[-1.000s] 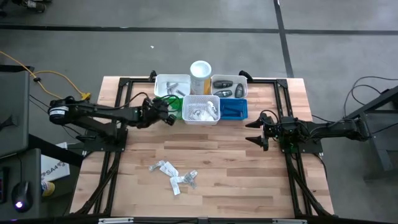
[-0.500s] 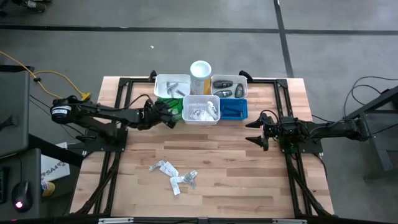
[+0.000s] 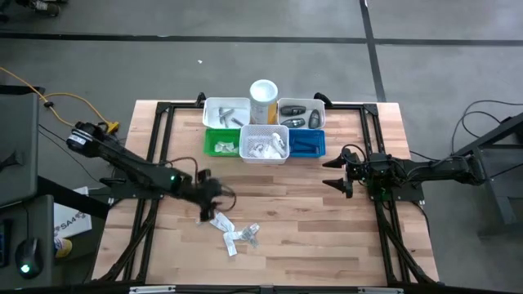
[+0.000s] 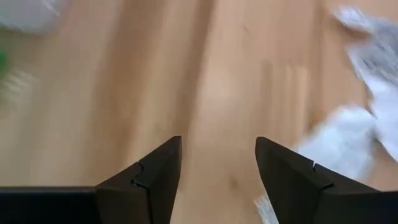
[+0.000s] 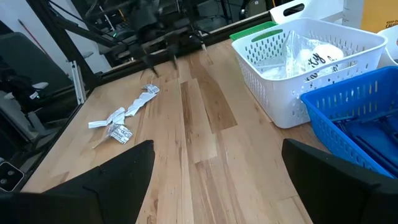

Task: Pick & Place Travel size toiletries
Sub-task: Put the white bandage into the green bin

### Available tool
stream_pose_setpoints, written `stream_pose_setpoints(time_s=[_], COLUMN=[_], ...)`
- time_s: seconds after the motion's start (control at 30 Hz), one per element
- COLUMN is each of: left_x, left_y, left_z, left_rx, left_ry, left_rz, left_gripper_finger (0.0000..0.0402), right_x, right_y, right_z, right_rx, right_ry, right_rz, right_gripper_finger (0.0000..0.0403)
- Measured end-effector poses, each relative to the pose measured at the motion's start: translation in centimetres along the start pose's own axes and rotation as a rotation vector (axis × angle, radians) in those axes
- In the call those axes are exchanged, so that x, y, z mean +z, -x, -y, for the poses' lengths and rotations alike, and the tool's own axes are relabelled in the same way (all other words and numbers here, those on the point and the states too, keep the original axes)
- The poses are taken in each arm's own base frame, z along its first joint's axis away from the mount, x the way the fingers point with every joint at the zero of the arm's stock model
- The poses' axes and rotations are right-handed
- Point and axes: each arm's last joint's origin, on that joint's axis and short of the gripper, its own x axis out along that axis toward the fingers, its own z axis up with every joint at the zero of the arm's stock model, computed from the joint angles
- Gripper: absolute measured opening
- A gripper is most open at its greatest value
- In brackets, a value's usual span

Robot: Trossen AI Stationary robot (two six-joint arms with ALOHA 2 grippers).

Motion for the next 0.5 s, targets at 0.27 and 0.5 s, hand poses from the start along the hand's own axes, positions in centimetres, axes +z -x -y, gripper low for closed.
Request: stream_pose_setpoints(time_s=[0.27,0.5], left_x=[-2.7,-4.3], left_y=[1.3,2.1], left_z=[2.5,3.7], left_rx=[-0.041,-0.052], left_ry=[0.083,0.123], left_rz=[-0.116,-0.167], left_gripper_finger=[0.0203,0.0203], right_x=[0.0,0.0], right_y=[0.0,0.0], right_z=[0.0,0.0], right_rx=[0.000,0.000], right_ry=[0.000,0.000], right_rz=[0.000,0.000], right_gripper_finger=[0.0346,0.0346])
